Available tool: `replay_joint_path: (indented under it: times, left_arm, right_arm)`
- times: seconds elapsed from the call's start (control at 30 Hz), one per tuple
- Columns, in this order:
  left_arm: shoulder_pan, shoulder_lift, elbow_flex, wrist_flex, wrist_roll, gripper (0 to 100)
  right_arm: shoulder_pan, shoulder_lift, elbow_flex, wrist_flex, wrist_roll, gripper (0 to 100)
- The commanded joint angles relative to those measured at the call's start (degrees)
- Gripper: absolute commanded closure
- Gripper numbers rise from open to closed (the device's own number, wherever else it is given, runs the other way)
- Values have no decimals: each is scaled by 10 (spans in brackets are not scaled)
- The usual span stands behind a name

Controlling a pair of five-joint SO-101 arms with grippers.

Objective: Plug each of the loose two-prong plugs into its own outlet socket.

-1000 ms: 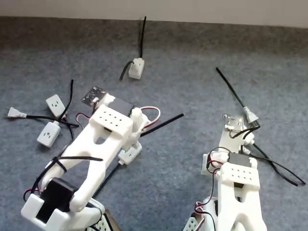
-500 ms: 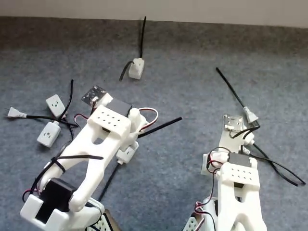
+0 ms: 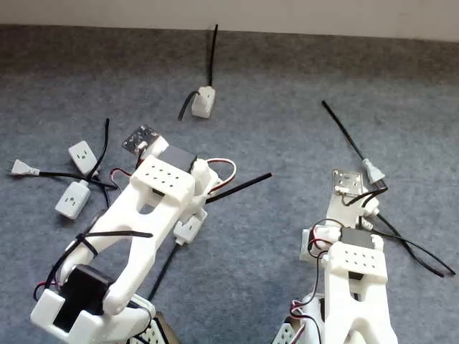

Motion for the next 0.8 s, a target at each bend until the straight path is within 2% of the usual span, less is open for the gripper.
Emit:
replay_joint_path:
  times: [0.0, 0.17, 0.43, 0.6, 0.77]
  left_arm:
    - [-20, -9, -20, -2, -3, 992]
    - [-49, -9, -20, -2, -3, 991]
    - [-51, -9, -38, 0, -2, 993]
    - [-51, -9, -79, 62, 0, 993]
    - [-53, -3, -77, 67, 1, 993]
  right_arm:
    - [4, -6, -2, -8, 0, 991]
    - [4, -5, -2, -8, 0, 991]
    - [4, -5, -2, -8, 0, 991]
    - [4, -5, -2, -8, 0, 991]
    - [3, -5, -2, -8, 0, 991]
